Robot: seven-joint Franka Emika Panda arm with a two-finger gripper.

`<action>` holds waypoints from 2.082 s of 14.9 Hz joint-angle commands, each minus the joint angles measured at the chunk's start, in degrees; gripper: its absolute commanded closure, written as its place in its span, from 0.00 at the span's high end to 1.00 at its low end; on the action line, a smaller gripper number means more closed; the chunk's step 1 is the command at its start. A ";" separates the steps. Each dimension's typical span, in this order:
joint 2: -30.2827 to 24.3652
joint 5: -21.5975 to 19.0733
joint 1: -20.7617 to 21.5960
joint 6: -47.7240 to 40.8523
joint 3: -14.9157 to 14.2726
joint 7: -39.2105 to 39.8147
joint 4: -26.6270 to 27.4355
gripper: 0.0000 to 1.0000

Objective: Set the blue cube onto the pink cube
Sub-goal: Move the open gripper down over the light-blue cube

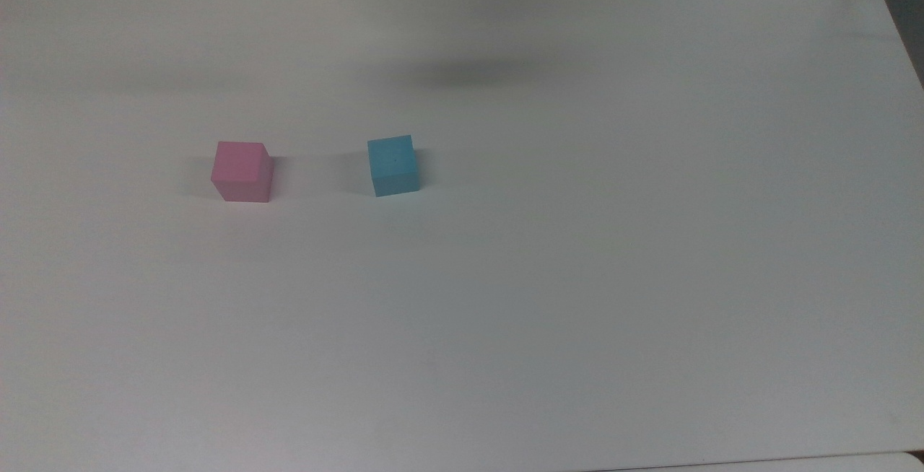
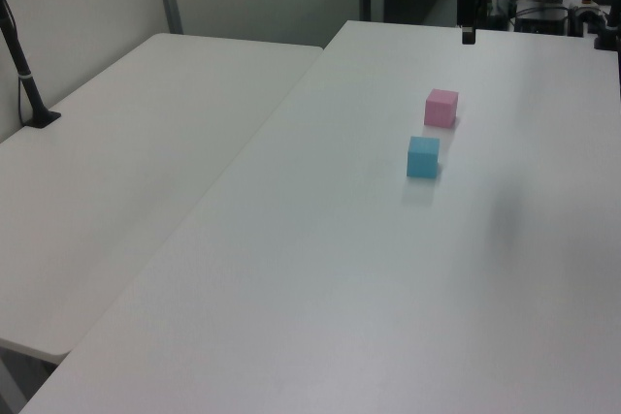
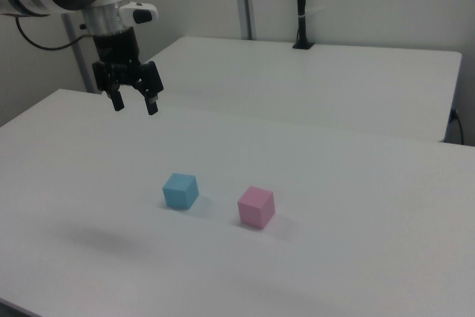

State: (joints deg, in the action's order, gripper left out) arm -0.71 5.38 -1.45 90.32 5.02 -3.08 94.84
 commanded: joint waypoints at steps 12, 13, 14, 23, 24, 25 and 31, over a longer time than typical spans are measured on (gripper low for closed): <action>4.41 -7.49 0.57 5.83 -5.45 5.45 -1.42 1.00; 4.49 -7.49 0.74 6.18 -5.54 5.98 -1.33 1.00; 4.93 -7.49 1.09 6.88 -5.54 6.16 -1.24 1.00; 9.50 -5.38 3.29 11.98 -5.81 6.42 -0.02 1.00; 9.59 -3.72 3.29 12.51 -5.72 8.34 2.25 1.00; 9.85 -3.19 3.29 13.99 -5.81 9.49 3.58 1.00; 17.76 2.79 5.74 22.26 -6.07 10.11 7.54 1.00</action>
State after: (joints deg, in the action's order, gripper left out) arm 14.60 5.81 1.79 110.49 0.10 5.52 101.03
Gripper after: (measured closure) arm 0.000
